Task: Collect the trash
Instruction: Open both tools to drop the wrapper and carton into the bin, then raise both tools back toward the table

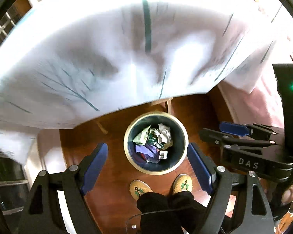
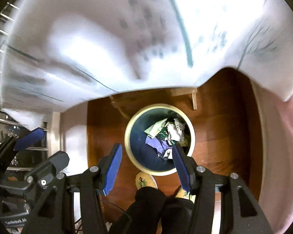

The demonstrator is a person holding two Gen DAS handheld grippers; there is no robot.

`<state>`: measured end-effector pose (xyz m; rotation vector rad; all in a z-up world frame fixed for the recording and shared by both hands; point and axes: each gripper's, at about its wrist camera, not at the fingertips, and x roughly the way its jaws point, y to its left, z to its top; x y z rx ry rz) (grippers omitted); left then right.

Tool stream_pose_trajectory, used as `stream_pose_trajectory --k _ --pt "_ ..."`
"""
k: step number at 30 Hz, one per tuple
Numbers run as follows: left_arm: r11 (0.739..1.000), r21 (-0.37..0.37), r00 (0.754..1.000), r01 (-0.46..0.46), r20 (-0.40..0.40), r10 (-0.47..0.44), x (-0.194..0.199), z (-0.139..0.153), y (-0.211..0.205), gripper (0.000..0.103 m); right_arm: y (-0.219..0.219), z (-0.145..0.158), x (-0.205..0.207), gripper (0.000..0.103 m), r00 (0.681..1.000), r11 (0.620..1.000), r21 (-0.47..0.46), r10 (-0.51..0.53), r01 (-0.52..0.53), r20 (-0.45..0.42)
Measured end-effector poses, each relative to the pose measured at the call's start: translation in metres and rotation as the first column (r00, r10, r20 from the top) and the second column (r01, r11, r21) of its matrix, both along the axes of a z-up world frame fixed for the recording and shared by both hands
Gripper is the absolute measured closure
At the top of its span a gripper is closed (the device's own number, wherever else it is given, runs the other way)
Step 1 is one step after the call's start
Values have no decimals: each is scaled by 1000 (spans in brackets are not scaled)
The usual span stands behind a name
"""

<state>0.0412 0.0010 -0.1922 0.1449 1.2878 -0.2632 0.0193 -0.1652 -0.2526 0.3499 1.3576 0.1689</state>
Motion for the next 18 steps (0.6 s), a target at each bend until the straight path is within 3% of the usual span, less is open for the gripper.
stream_pose_trajectory --k 4,10,18 --pt "999 3 998 -44 44 44 -3 63 2 21 -7 55 -3 50 999 1000 4 12 -12 30" --pt "994 -6 982 -110 154 110 -1 162 13 21 -16 141 1 50 988 998 -7 55 -55 146" --pt "983 5 940 -186 291 176 16 249 25 21 -21 229 13 50 941 995 -33 98 -92 323"
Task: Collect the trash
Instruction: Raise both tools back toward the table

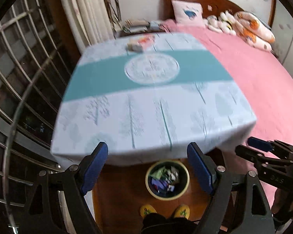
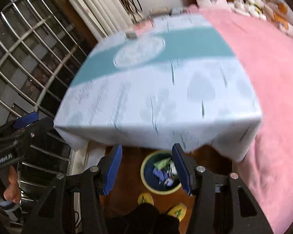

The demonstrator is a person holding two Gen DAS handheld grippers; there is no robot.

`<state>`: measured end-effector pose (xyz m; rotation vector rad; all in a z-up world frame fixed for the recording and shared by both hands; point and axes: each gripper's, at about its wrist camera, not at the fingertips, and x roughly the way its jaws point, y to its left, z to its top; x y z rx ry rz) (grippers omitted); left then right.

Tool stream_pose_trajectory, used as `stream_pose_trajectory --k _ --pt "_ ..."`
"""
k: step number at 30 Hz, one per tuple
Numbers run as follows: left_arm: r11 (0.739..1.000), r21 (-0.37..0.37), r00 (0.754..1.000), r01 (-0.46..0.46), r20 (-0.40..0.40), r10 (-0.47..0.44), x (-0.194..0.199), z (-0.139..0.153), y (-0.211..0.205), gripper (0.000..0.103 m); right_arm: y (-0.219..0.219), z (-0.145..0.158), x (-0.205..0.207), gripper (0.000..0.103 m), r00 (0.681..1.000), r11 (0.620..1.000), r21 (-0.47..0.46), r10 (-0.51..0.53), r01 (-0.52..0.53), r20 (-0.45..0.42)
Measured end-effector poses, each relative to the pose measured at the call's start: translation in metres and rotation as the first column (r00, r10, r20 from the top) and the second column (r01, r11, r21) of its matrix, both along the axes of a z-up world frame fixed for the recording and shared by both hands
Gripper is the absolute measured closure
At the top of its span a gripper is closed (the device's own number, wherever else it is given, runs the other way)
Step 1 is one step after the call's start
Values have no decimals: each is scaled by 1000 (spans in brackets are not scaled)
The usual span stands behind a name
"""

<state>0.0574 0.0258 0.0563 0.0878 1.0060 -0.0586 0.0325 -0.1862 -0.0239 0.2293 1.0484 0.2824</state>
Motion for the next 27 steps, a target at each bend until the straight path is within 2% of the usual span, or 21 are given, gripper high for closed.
stream_pose_trajectory --k 3,6,12,17,23,27 --pt "999 3 998 -45 38 45 13 34 7 21 -2 24 14 50 999 1000 10 15 -16 51" --pt "997 -6 994 -79 75 80 26 53 16 21 0 43 31 50 996 999 12 30 -31 89" --pt "994 -1 985 -105 134 104 61 74 26 21 5 75 76 50 988 999 19 26 -29 153" --pt "996 2 985 -94 145 93 109 81 36 21 16 88 127 50 985 1000 -2 19 -19 174" --pt "1000 11 990 -24 139 23 197 77 52 21 34 89 209 50 988 999 -41 -27 33 150" --pt "1000 10 995 11 102 -12 265 64 67 21 42 85 265 50 989 995 -35 -86 91 121"
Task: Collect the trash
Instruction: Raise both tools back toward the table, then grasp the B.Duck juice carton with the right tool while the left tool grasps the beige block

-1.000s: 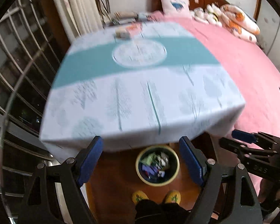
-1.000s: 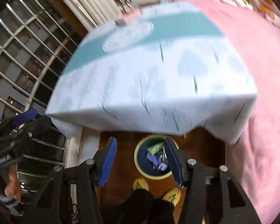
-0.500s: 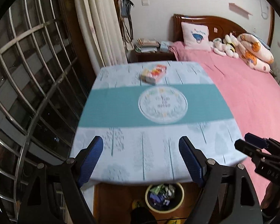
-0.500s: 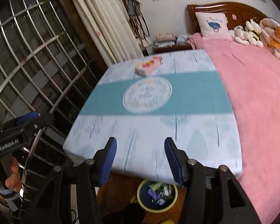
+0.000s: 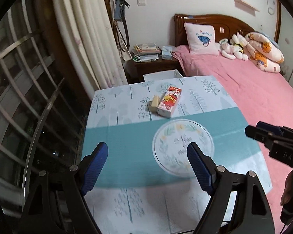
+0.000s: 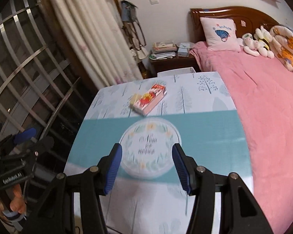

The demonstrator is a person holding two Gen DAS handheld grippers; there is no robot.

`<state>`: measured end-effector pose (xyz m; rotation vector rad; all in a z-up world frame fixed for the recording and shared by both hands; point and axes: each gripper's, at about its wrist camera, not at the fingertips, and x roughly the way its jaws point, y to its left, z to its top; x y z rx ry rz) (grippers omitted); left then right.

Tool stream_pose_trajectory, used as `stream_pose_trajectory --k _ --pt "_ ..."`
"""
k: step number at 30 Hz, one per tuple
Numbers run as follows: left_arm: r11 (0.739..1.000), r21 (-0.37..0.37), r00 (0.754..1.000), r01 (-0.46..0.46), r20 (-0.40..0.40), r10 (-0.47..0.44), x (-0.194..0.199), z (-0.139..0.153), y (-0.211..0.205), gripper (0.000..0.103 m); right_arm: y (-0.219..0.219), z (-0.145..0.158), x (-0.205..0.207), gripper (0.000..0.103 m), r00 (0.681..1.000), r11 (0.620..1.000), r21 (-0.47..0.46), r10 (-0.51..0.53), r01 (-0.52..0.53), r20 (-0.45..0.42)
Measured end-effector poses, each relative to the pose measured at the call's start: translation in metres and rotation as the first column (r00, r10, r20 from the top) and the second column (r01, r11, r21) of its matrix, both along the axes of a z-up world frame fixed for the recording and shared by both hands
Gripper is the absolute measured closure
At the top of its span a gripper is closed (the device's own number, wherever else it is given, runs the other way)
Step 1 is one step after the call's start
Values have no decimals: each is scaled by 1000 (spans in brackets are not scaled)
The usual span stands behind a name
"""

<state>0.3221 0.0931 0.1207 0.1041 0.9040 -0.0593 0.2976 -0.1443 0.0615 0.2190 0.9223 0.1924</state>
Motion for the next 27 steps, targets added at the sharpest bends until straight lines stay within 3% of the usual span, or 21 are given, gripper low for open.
stream_pose_trajectory --k 7,11,14,27 --pt "998 25 996 58 -71 -56 117 -38 20 21 18 -22 88 50 996 997 -5 -77 77 -48" --pt "996 -9 990 84 -115 -85 169 -64 25 22 28 -45 133 49 989 994 -1 -106 107 -102" --pt "993 -48 982 110 -152 -116 206 -88 26 35 37 -60 162 49 983 993 8 -117 119 -138" --pt "986 -131 966 101 -224 -129 270 -150 33 41 55 -147 263 49 917 970 22 -222 242 -332"
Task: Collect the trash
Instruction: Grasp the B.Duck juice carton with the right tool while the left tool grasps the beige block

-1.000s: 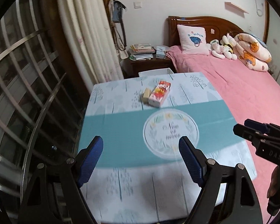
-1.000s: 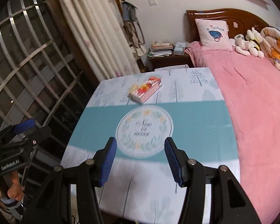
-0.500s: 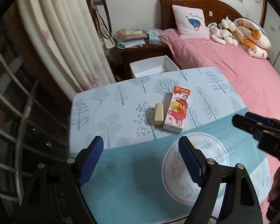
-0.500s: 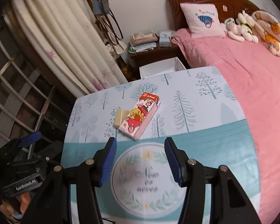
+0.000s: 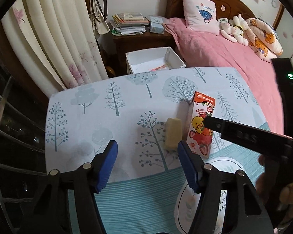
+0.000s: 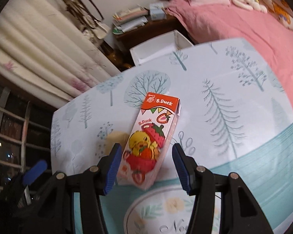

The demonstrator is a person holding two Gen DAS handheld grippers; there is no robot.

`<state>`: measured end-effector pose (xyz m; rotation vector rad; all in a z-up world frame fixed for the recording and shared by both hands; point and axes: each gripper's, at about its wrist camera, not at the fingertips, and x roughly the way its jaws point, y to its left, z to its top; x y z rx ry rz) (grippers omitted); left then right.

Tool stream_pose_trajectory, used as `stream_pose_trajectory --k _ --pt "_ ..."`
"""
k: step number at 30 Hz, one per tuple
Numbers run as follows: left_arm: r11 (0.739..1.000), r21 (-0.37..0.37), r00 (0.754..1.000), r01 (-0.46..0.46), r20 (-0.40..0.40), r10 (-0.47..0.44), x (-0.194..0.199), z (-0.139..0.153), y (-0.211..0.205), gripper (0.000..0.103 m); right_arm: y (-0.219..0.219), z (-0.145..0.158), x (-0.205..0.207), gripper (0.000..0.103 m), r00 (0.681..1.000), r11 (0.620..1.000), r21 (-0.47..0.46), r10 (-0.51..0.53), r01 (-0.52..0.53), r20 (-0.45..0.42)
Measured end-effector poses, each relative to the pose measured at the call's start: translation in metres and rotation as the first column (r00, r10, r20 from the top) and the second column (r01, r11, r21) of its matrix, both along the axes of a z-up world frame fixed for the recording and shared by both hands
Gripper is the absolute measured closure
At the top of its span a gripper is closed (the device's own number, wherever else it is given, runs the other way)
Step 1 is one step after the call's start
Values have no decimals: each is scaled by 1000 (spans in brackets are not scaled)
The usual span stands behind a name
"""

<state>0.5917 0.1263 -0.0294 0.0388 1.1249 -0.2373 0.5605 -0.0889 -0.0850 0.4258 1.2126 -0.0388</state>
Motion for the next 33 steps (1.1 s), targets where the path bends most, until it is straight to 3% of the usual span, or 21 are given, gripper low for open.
stream_pose_trajectory --k 12,17,28,29,31,33 --pt "999 -35 999 28 -46 -30 15 -24 -2 41 12 -30 29 45 997 999 -48 -15 11 -79" --pt "997 -61 996 45 -80 -50 23 -35 -10 41 4 -29 23 46 997 998 -61 0 -4 -76" --pt "992 -84 981 91 -161 -104 45 -68 -42 41 -47 -25 -15 47 994 996 -19 -93 92 -61" --pt "992 -86 980 92 -171 -106 47 -73 -45 42 -48 -25 -19 47 994 995 -14 -95 94 -60" --pt "992 -82 976 92 -190 -106 51 -79 -51 64 -52 -23 -26 47 994 996 -4 -94 94 -56" --pt "993 -89 972 83 -213 -101 54 -87 -54 77 -54 -21 -33 47 995 996 9 -91 91 -48"
